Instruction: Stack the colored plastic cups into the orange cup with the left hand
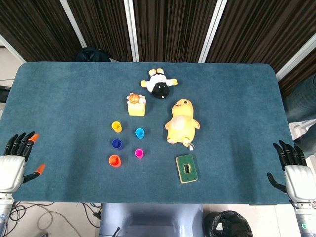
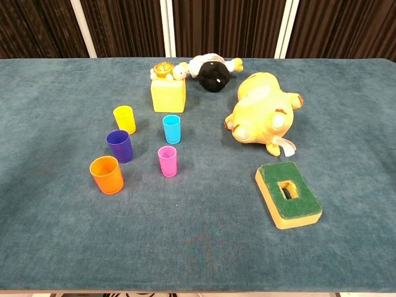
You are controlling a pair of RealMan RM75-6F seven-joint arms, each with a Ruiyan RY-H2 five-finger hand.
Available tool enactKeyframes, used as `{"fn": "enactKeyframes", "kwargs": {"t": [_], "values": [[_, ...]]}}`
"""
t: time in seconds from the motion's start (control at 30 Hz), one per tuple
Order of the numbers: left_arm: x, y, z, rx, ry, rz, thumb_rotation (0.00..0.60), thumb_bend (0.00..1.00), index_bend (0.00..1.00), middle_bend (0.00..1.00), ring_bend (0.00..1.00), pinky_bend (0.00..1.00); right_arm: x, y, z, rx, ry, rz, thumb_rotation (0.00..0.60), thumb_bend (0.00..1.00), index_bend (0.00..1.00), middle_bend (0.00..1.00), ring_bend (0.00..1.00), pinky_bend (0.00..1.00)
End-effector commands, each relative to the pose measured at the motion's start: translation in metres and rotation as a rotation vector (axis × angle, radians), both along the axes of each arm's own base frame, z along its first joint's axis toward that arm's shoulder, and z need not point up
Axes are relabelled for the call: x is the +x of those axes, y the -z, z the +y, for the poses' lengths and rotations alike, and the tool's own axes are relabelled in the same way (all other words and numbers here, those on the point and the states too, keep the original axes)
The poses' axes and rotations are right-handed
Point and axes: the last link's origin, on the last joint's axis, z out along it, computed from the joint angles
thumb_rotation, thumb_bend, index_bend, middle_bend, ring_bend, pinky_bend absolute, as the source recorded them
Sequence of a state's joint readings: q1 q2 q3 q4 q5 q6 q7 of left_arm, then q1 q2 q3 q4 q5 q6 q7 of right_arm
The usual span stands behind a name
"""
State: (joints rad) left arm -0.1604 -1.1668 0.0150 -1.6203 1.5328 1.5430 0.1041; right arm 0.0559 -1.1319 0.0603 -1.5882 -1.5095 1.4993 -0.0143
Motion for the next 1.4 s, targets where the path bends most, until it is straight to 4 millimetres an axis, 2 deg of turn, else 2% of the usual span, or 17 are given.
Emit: {"fn": "enactKeyframes", "kwargs": {"t": [0.03, 0.23, 0.37, 0.63, 1.07, 1.4], "values": [[0.008, 0.003, 0.015, -0.028, 0.049, 0.068, 0.6, 0.22, 0.07, 0.04, 0.0, 0.0, -0.001, 0.002, -0.001, 0.009, 0.006, 0.004, 0.6, 0.37, 0.06, 0.04, 0.07, 0.04], [0.048, 0.009, 0.061, -0.131, 0.194, 0.135, 0.6, 0.22, 0.11, 0.04, 0.0, 0.0, 0.0, 0.005, -0.002, 0.011, 0.007, 0.009, 0.6, 0.37, 0.06, 0.04, 0.07, 0.04], [0.076, 0.02, 0.092, -0.239, 0.249, 0.223, 0.6, 0.22, 0.12, 0.04, 0.0, 0.0, 0.0, 0.006, -0.002, 0.012, 0.009, 0.011, 0.6, 0.37, 0.06, 0.04, 0.07, 0.04], [0.113, 0.048, 0.114, -0.355, 0.297, 0.322, 0.6, 0.2, 0.12, 0.04, 0.0, 0.0, 0.0, 0.007, -0.002, 0.015, 0.014, 0.009, 0.6, 0.37, 0.06, 0.04, 0.07, 0.04], [0.127, 0.095, 0.139, -0.434, 0.275, 0.441, 0.6, 0.2, 0.2, 0.06, 0.0, 0.0, 0.0, 0.006, -0.002, 0.011, 0.016, 0.005, 0.6, 0.37, 0.06, 0.04, 0.07, 0.04], [0.134, 0.128, 0.144, -0.451, 0.299, 0.464, 0.6, 0.2, 0.25, 0.08, 0.0, 0.0, -0.002, 0.005, -0.003, 0.005, 0.023, 0.003, 0.6, 0.37, 0.06, 0.04, 0.07, 0.04]]}}
